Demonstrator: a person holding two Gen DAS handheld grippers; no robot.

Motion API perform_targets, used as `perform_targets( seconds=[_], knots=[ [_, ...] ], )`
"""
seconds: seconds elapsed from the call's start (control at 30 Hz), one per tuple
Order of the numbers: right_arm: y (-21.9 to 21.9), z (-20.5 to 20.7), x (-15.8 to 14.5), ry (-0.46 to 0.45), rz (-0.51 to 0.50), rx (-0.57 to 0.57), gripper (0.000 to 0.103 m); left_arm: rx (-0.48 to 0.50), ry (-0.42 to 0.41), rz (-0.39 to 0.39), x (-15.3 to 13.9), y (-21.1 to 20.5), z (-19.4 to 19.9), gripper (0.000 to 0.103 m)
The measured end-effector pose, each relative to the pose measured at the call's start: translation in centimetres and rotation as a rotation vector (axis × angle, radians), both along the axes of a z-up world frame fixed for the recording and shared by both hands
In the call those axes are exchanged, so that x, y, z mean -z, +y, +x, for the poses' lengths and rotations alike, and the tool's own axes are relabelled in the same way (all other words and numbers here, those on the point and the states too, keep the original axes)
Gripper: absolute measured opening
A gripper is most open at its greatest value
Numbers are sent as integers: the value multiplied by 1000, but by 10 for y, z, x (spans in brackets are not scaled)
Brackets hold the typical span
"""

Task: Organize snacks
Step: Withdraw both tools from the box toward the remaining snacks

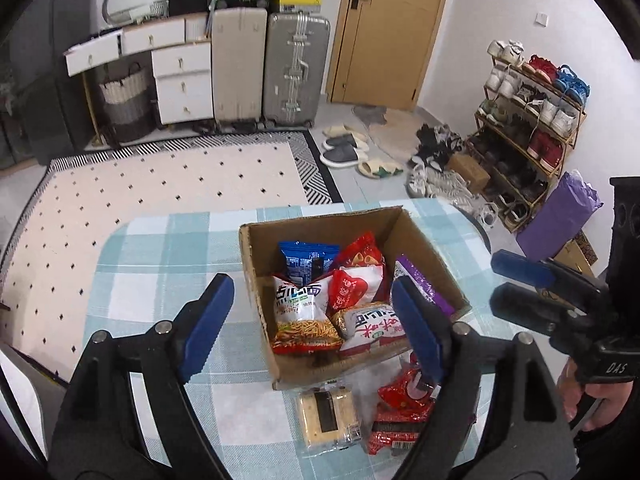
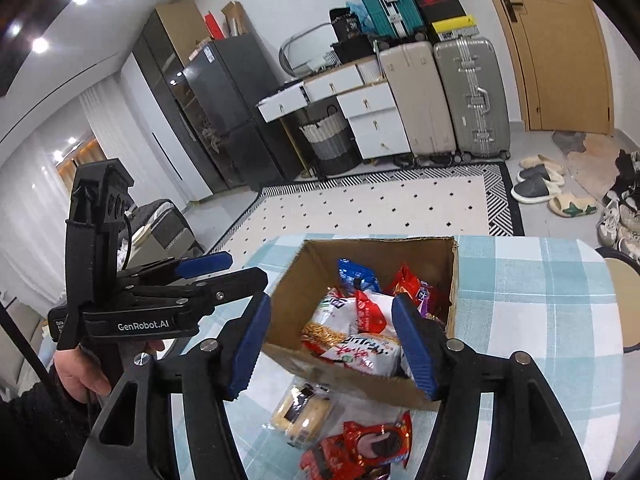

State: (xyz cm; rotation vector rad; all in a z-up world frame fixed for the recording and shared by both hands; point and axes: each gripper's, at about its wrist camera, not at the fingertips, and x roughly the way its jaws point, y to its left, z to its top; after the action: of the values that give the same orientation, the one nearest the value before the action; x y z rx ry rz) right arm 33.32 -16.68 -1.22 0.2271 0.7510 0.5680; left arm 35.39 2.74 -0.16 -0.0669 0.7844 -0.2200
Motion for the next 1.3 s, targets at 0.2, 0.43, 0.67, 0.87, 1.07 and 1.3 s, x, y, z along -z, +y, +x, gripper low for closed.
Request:
perform_targets(
  seconds=[0.2, 0.43, 0.67, 0.87, 1.07, 1.3],
  knots=[
    [-2, -51, -24, -84, 3, 15, 73, -19, -113, 28, -30, -2, -52, 82],
    [-5, -108, -41, -160, 11, 27, 80, -47, -229, 72, -55, -9, -121, 86],
    [-22, -165, -38, -194, 128, 58, 89, -96, -246, 60, -53, -6, -174, 89],
    [-35, -210, -22, -222, 153, 103, 92, -131, -267, 104, -35, -7, -207, 100],
    [-48, -235, 8, -226, 88, 151, 96, -137, -258, 74, -9, -5, -227, 102],
    [-55, -241, 53, -139, 48, 169, 96, -142, -236, 11, 44, -1, -231, 102]
  ],
)
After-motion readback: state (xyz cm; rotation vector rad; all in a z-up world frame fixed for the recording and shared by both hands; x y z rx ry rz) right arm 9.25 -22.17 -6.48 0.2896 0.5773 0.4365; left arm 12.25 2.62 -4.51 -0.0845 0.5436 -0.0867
